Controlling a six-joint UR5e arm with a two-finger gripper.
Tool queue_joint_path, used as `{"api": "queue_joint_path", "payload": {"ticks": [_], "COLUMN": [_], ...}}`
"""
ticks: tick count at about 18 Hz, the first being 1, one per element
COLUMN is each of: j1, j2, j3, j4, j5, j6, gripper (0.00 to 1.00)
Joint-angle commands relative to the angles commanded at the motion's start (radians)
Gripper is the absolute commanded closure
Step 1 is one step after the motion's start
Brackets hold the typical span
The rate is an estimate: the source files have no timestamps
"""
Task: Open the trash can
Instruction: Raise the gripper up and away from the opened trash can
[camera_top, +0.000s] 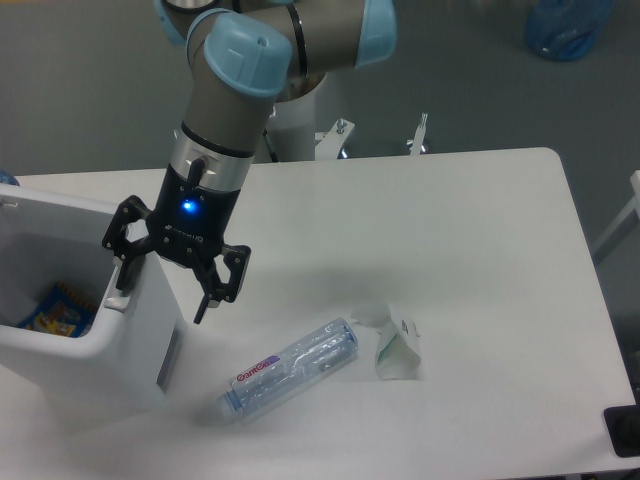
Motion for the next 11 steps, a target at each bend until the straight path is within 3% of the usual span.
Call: {"api": "queue_joint_path", "payload": {"ticks": [5, 8, 11], "j1": [0.014, 0.061, 0.121], "j2": [0.003, 0.000, -0.005], "j3": [0.049, 0.063, 0.055], "j4": [0.005, 0.012, 0.009], "j5": [0.000, 0.014, 0.183], "j6": [0.002, 0.056, 0.196], "gripper": [0.00, 0.00, 0.00]}}
